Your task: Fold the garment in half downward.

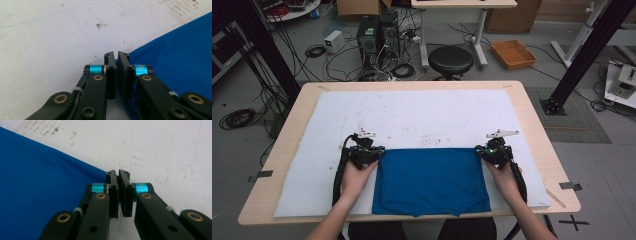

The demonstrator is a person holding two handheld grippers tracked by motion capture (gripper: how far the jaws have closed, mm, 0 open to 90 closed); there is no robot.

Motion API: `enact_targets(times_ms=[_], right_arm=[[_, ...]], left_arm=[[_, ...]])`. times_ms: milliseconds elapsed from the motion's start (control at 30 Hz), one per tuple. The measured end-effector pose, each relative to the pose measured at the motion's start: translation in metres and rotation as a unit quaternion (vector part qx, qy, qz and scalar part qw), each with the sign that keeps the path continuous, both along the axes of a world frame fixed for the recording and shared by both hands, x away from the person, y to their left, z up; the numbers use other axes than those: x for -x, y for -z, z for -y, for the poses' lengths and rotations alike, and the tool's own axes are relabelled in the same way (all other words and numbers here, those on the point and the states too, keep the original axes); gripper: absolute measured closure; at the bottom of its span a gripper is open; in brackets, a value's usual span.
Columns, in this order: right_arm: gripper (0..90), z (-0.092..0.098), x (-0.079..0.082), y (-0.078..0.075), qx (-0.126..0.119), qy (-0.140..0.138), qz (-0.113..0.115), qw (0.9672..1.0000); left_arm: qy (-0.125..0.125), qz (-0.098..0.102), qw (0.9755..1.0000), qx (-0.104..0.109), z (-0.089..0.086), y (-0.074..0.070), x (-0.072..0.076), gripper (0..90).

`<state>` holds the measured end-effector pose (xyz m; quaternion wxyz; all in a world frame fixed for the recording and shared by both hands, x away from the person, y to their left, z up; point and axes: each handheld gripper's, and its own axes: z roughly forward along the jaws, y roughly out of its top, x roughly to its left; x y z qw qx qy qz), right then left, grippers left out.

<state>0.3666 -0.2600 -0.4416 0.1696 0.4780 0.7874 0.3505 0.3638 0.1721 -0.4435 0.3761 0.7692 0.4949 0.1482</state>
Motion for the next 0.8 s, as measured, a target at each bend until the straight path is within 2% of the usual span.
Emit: enact_targets(times_ms=[67,167,300,367,533,633,800], right_arm=[[87.6,0.000,-0.002,-0.002,0.003,-0.002,0.007,1.0000],[87.6,0.001,-0.009,-0.005,0.011,-0.003,0.014,0.9998],[87.7,0.003,-0.027,-0.008,0.004,0.001,0.015,0.9999],[87.7,0.003,-0.036,-0.009,0.014,0.001,0.016,0.9998],[87.7,0.000,-0.055,-0.009,0.034,0.003,0.022,0.9992],[87.7,-0.001,-0.061,-0.008,0.035,0.006,0.028,0.9990],[87.6,0.000,-0.064,-0.003,0.039,0.005,0.021,0.9990]], left_arm=[[-0.004,0.001,1.0000,0.006,-0.001,0.000,-0.004,86.3],[-0.007,0.013,0.9998,-0.010,0.001,0.000,-0.013,86.6],[-0.013,0.021,0.9996,-0.011,0.005,-0.002,-0.028,86.6],[-0.012,0.029,0.9993,-0.018,0.008,-0.004,-0.035,86.6],[-0.016,0.030,0.9990,-0.028,0.014,-0.004,-0.050,86.5],[-0.020,0.028,0.9991,-0.025,0.014,-0.002,-0.055,86.5],[-0.021,0.032,0.9989,-0.027,0.014,-0.001,-0.055,86.5]])
